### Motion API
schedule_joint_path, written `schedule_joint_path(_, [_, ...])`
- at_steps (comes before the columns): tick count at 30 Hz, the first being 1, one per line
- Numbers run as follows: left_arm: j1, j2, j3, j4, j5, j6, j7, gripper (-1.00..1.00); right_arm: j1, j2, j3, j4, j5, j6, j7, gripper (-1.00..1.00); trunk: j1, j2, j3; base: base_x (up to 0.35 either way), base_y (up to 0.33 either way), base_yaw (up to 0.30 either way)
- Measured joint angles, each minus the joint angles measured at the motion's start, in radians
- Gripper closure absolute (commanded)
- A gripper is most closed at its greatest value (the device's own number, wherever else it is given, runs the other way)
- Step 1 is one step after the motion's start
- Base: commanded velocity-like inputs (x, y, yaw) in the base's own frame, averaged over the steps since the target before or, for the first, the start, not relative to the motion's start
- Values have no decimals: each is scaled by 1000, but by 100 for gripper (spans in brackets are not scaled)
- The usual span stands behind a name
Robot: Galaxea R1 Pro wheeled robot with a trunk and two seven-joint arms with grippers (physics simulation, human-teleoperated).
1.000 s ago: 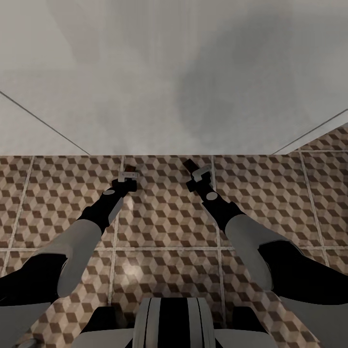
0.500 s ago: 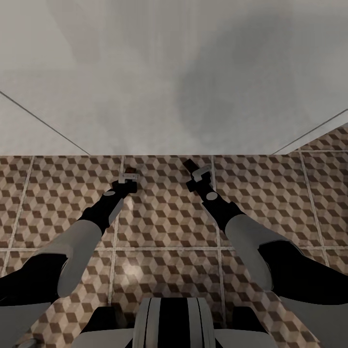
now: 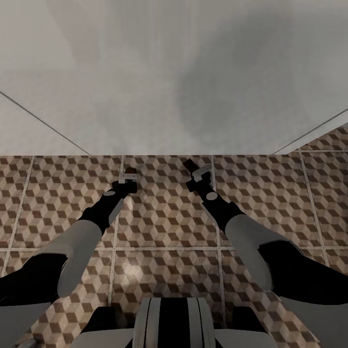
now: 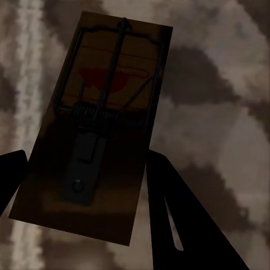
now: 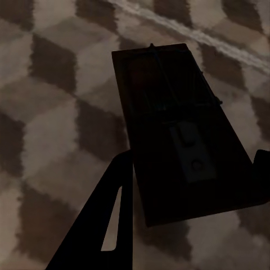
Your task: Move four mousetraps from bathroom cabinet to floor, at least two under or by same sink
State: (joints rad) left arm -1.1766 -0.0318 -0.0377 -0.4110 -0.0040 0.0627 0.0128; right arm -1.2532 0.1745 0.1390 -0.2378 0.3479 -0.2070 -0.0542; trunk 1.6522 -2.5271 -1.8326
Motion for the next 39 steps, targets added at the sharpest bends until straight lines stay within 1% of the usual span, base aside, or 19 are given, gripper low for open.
schedule_joint_path(10, [0, 0, 0, 0, 0, 0, 0, 100, 0, 0, 0, 0, 0, 0, 0, 100, 0, 0, 0, 0, 0, 0])
schedule_joint_path(11, [0, 0, 0, 0, 0, 0, 0, 100, 0, 0, 0, 0, 0, 0, 0, -100, 0, 0, 0, 0, 0, 0])
schedule_joint_path(39, [0, 0, 0, 0, -1, 0, -1, 100, 0, 0, 1, 0, -1, 0, -3, -100, 0, 0, 0, 0, 0, 0])
